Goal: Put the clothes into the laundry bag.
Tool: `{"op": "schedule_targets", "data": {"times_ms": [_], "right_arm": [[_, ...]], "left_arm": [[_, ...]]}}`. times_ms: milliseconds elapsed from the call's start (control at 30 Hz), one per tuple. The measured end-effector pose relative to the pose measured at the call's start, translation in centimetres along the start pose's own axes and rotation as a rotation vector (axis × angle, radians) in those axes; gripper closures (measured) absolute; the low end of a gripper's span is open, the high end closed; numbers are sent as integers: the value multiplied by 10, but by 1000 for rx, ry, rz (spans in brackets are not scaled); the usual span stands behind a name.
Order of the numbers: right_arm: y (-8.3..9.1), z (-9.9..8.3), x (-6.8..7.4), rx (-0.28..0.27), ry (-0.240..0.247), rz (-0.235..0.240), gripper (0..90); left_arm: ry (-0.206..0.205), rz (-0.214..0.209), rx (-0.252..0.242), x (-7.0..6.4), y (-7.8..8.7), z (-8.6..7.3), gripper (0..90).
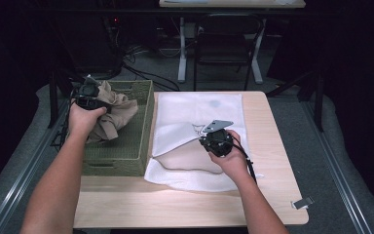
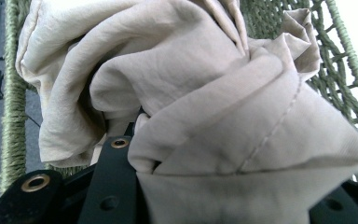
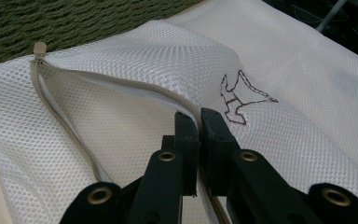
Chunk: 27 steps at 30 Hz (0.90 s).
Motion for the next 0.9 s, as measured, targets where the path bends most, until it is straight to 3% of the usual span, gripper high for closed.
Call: {"op": "schedule_targets", "data": {"times_ms": [733,900], "right_arm": [[0,0,0,-2,-2,-2,861],[1,0,0,-4,-1,-1,861]], "left_arm": [[-103,-39,-30,-30,43,15,606],[-127,-32,-30,-34,51,19,606]]}}
Point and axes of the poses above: each handheld gripper's, and its own axes: y roughly backward along the jaws, z roughly out of its top, x roughly to its left, the point moved 7 cm from there along -y, roughly forward along the jaws, and after that the axes turned 3 degrees about x, right-handed, at the moved point
